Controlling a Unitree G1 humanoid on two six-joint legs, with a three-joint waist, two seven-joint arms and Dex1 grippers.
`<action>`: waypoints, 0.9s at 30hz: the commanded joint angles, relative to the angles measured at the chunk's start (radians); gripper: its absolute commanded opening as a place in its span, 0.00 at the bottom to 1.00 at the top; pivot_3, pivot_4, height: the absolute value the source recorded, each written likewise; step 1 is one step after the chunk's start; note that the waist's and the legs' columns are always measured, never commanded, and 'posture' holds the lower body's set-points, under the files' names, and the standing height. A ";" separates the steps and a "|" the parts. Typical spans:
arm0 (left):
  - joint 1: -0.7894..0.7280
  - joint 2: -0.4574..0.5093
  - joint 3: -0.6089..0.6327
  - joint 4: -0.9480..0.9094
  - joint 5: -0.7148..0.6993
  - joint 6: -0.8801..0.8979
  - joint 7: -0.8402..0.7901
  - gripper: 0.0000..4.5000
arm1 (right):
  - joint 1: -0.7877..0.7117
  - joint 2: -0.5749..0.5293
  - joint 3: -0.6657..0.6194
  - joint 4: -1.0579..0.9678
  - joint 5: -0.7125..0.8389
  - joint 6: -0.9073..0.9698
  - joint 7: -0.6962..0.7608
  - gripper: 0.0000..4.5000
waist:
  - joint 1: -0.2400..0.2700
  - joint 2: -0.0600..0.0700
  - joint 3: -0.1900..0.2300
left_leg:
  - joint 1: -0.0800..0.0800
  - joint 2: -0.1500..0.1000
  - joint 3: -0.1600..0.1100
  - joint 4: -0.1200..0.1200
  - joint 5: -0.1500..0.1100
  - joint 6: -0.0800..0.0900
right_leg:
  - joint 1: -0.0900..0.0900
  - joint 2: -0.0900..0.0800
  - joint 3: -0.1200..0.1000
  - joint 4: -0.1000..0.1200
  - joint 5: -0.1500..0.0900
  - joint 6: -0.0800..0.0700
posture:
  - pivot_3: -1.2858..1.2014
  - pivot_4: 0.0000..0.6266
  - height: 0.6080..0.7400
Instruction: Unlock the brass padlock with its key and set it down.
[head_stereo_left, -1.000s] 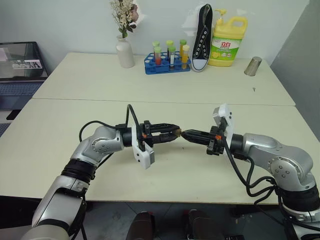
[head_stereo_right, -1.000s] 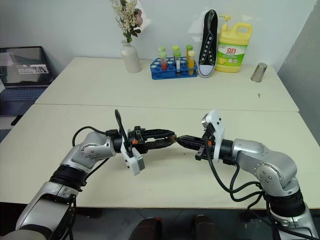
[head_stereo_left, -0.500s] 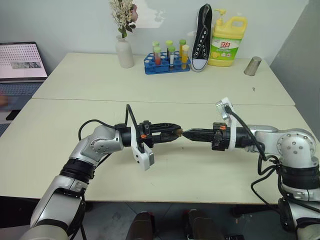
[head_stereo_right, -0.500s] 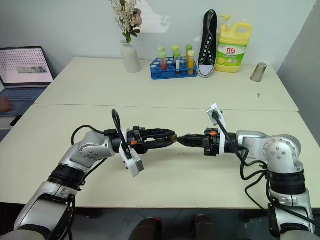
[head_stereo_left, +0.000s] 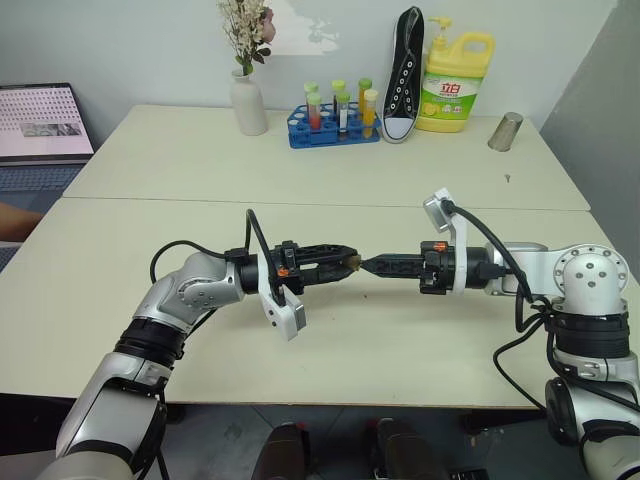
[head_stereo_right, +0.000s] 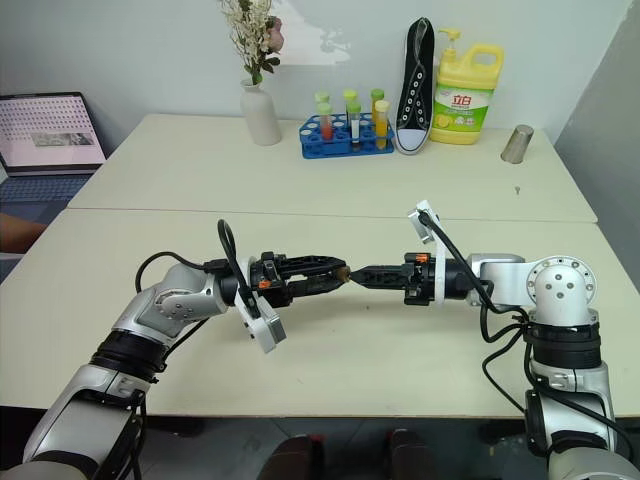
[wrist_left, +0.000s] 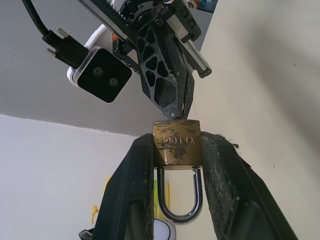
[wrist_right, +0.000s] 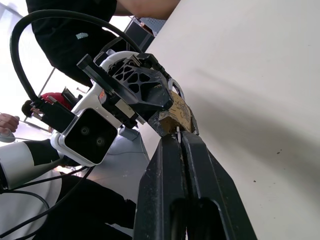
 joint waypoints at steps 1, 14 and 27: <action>0.014 0.006 -0.013 -0.036 0.003 -0.010 0.005 0.21 | -0.006 -0.007 -0.018 -0.105 -0.039 -0.094 0.057 0.09 | -0.003 0.000 0.000 | 0.000 0.000 0.000 0.000 0.000 0.000 | 0.000 0.000 0.000 0.000 0.000 0.000 | 0.52 0.24 1.00; 0.003 -0.005 -0.023 -0.032 0.001 0.007 0.008 0.21 | 0.153 -0.138 0.156 -0.325 -0.427 -0.421 0.309 0.87 | -0.011 0.000 0.000 | 0.000 0.001 0.000 0.000 0.000 0.000 | 0.000 0.001 -0.001 0.000 0.000 0.000 | 0.52 0.24 1.00; 0.006 -0.002 -0.028 -0.045 -0.007 0.016 0.008 0.21 | 0.147 -0.013 0.186 -0.266 -0.478 -0.401 0.269 0.87 | -0.009 0.000 0.000 | 0.000 0.000 0.000 0.000 0.000 0.000 | 0.000 0.000 -0.001 0.000 0.000 0.000 | 0.52 0.24 1.00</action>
